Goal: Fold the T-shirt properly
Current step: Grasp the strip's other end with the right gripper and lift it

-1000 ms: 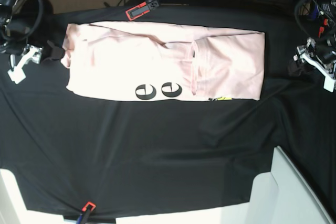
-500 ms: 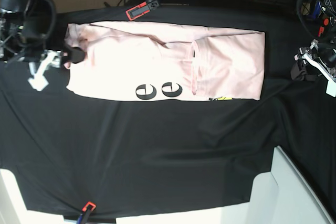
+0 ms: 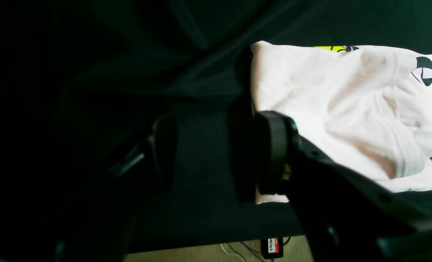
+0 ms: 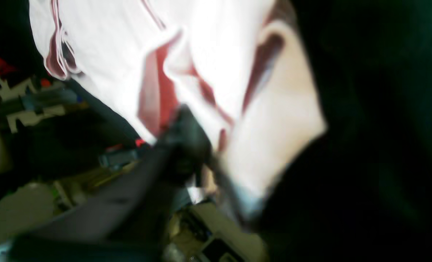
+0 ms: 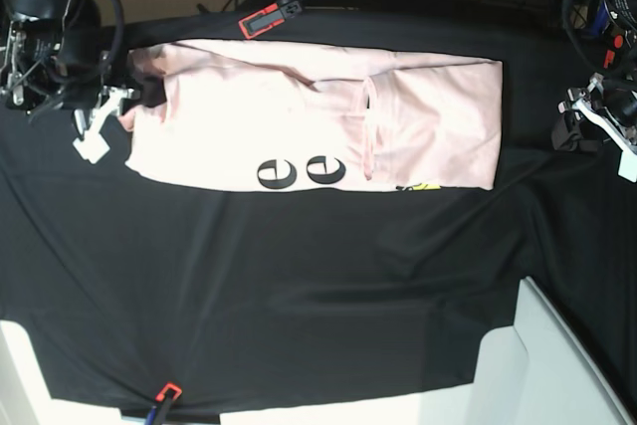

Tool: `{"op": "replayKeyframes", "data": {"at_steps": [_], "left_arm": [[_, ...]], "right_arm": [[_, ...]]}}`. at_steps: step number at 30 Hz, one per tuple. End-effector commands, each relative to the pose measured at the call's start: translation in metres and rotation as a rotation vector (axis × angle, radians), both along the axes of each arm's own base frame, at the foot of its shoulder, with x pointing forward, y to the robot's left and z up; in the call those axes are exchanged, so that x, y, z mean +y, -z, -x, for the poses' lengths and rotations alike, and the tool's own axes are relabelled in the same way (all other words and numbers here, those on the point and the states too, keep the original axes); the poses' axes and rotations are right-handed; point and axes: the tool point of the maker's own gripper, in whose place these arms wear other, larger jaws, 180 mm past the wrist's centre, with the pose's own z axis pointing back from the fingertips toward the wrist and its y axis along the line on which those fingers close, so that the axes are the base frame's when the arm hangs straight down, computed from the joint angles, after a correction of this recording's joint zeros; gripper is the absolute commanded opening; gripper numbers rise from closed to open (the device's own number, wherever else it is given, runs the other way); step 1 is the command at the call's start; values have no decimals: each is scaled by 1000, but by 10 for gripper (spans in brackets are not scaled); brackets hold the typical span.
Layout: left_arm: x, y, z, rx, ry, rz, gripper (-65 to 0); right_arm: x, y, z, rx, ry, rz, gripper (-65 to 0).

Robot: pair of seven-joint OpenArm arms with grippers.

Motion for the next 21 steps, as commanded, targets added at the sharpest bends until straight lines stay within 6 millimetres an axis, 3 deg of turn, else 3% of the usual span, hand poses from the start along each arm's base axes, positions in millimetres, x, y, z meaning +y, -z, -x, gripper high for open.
{"op": "replayKeyframes", "data": {"at_steps": [1, 4, 12, 21], "left_arm": [[3, -12, -7, -40, 12, -14, -321], [3, -12, -7, -40, 12, -14, -321], [5, -12, -6, -41, 5, -15, -321], [3, -11, -7, -40, 10, -12, -321]], "right_arm": [[-6, -8, -12, -42, 8, 3, -650], [-14, -11, -16, -56, 19, 18, -646], [-90, -29, -35, -124, 98, 154, -647], [-161, -44, -52, -145, 189, 249, -647]]}}
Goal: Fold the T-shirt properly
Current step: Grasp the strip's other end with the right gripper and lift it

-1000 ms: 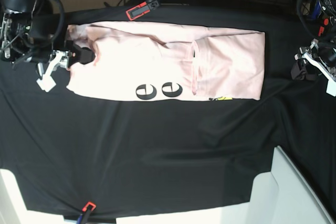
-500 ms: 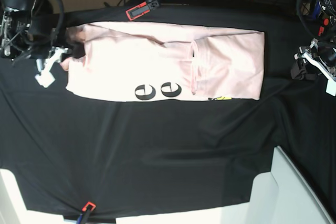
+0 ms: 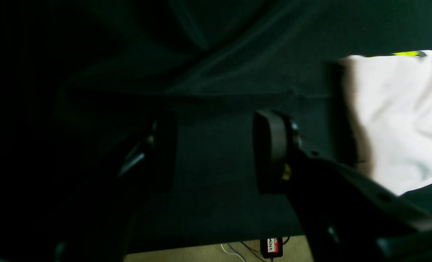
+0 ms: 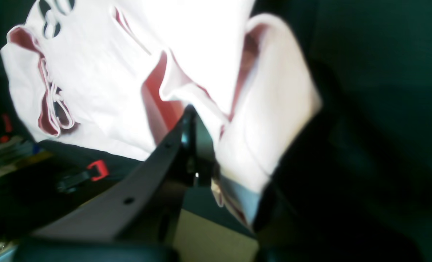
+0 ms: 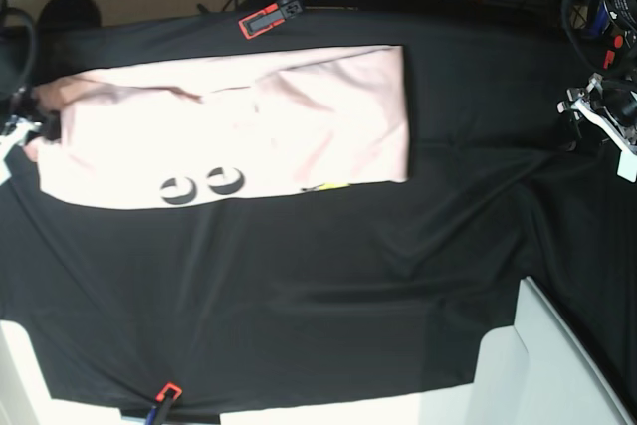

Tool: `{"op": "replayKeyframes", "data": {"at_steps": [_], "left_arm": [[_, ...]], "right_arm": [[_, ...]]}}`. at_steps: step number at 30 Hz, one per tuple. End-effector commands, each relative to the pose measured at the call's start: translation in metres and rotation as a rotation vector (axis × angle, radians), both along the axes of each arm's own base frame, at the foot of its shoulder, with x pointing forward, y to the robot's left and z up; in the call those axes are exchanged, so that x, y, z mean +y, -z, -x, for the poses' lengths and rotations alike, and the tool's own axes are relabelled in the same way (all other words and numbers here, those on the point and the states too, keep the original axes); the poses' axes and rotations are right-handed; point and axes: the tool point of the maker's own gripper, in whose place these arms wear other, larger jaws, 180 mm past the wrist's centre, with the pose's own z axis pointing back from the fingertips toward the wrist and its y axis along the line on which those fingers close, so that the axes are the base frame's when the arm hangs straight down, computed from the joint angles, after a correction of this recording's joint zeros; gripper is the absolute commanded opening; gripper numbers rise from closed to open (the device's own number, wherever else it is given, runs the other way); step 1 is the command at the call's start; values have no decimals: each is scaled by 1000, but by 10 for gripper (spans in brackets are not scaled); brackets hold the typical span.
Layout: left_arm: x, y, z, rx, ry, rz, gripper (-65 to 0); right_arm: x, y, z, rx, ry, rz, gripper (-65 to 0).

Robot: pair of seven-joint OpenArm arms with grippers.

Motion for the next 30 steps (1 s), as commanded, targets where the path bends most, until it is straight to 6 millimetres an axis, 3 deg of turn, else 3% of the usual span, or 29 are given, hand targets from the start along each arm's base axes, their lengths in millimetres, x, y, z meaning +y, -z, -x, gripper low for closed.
{"op": "replayKeyframes", "data": {"at_steps": [1, 7, 10, 19, 30], "left_arm": [[4, -12, -7, -42, 9, -14, -321], [5, -13, -6, -43, 5, -15, -321], [2, -11, -6, -43, 1, -5, -322], [2, -7, 0, -29, 1, -5, -322], [19, -4, 26, 50, 20, -66, -324]], "right_arm": [[-18, -19, -20, -70, 10, 37, -647], [-44, -33, -26, -64, 63, 91, -647], [-43, -41, -29, -64, 112, 125, -647], [-7, -87, -53, -136, 260, 223, -647], [55, -83, -53, -141, 92, 508, -647]]}}
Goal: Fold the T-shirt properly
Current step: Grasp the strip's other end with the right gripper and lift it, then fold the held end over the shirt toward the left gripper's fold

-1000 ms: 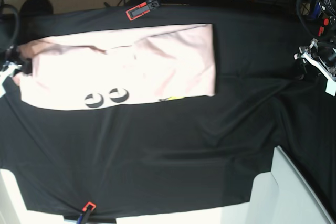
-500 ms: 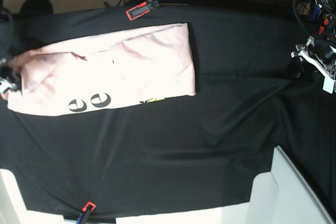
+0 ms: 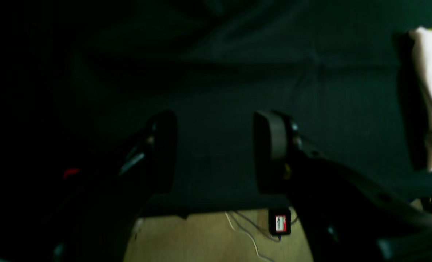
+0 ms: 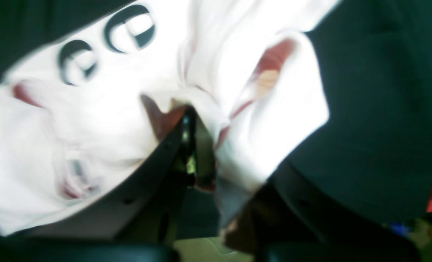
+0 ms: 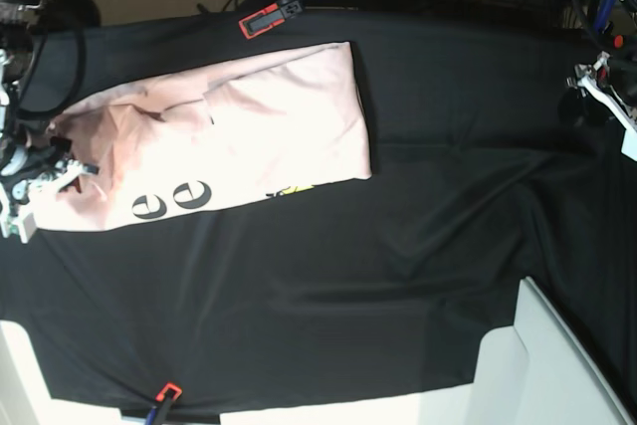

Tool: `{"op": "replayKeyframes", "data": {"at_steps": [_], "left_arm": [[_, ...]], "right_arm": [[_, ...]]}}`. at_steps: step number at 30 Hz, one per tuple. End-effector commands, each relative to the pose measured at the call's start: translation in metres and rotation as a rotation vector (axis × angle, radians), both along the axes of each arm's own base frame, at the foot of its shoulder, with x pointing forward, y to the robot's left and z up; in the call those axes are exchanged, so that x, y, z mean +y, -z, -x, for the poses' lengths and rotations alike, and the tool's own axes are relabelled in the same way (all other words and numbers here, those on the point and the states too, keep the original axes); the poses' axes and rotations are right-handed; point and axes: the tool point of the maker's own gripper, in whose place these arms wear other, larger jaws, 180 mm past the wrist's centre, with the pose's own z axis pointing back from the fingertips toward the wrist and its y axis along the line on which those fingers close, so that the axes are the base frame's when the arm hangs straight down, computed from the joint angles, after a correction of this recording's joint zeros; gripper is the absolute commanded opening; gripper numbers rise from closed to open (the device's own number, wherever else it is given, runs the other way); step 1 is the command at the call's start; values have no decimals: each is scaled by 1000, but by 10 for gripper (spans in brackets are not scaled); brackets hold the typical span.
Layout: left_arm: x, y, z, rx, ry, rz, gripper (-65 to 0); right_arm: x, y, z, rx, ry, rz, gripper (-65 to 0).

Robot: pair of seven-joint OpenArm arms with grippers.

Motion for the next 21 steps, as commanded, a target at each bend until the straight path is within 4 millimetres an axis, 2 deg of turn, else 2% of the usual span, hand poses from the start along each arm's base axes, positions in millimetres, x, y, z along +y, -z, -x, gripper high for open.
{"op": "replayKeyframes", "data": {"at_steps": [1, 4, 7, 10, 12, 18, 21], "left_arm": [[8, -13, -6, -29, 13, -34, -326], [20, -8, 2, 27, 15, -111, -331], [34, 1, 14, 107, 11, -208, -408], [41, 8, 25, 149, -11, -247, -494], [48, 10, 33, 166, -41, -260, -529], [66, 11, 47, 239, -56, -354, -564], [81, 12, 60, 321, -62, -449, -586]], "right_arm": [[6, -13, -10, -49, -29, 25, -647], [23, -12, -8, -40, -88, 105, -647], [42, -11, -7, -41, -147, 170, -647], [58, -10, -5, -40, -204, 223, -647], [70, -10, -4, -43, -238, 253, -647], [106, -8, -1, -45, -340, 292, -647], [124, -6, 3, -45, -387, 318, -647]]}}
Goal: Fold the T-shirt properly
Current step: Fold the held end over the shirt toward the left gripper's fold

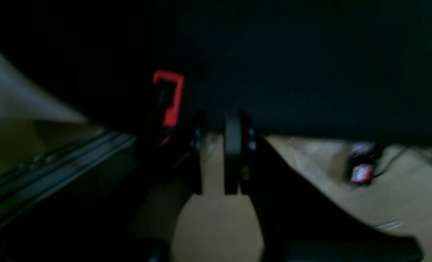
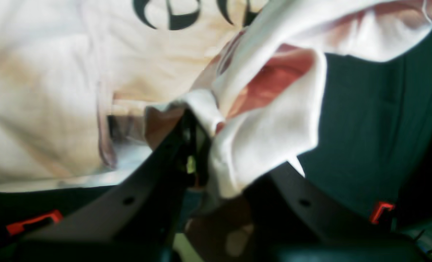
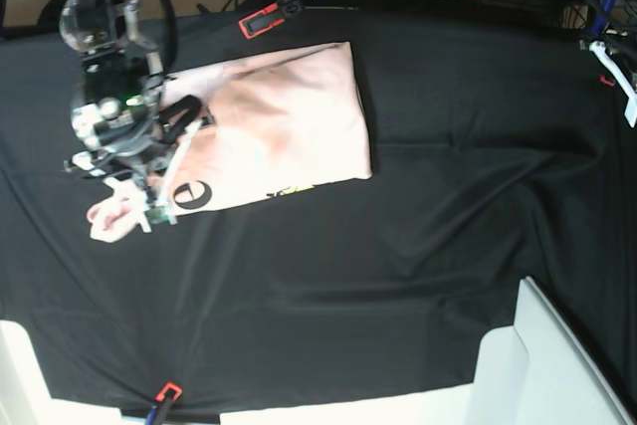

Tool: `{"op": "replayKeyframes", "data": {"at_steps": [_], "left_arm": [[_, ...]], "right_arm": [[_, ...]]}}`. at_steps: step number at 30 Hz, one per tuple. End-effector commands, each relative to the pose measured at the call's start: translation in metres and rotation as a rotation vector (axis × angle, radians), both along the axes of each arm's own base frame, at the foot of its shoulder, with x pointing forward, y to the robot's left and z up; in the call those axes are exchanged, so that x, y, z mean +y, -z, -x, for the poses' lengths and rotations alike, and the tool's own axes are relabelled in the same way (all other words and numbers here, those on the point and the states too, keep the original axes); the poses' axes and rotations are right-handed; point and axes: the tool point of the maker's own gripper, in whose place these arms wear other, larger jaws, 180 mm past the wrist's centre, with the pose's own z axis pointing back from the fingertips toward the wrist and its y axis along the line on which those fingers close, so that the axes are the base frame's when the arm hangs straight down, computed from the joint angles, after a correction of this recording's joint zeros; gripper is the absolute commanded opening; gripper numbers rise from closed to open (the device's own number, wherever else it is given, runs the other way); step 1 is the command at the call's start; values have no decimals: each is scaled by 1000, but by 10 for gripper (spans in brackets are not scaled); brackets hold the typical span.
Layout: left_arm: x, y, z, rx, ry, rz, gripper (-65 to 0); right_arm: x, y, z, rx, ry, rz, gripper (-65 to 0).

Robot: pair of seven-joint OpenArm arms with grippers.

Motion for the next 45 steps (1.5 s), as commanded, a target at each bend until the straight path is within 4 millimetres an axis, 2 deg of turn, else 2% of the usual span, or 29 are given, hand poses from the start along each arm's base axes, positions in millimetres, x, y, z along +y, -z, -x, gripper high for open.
{"op": "replayKeyframes", "data": {"at_steps": [1, 6, 11, 20, 25, 29, 33, 35, 39, 45], "left_arm": [[12, -9, 1, 16, 3, -58, -588], [30, -6, 30, 180, -9, -211, -588], [42, -11, 44, 273, -4, -304, -588], [69, -33, 74, 473, -1, -502, -588], [76, -24, 97, 593, -8, -518, -588], [78, -8, 106, 625, 32, -502, -588], [72, 6, 118, 657, 38, -471, -588], [71, 8, 119, 661, 38, -465, -588], [70, 9, 118, 659, 43, -464, -588], [67, 11, 119, 660, 43, -458, -588]], "right_arm": [[9, -8, -5, -39, -20, -10, -647], [37, -6, 3, -33, -92, 13, -647], [64, -6, 10, -36, -151, 16, -647], [89, -6, 17, -26, -199, -17, -647], [111, -5, 28, -13, -260, -37, -647], [127, -5, 35, -3, -265, -78, -647], [131, -6, 35, -9, -242, -95, -647], [132, -6, 35, -9, -244, -98, -647], [154, -11, 41, -11, -292, -128, -647], [171, -2, 49, 26, -318, -141, -647]]}}
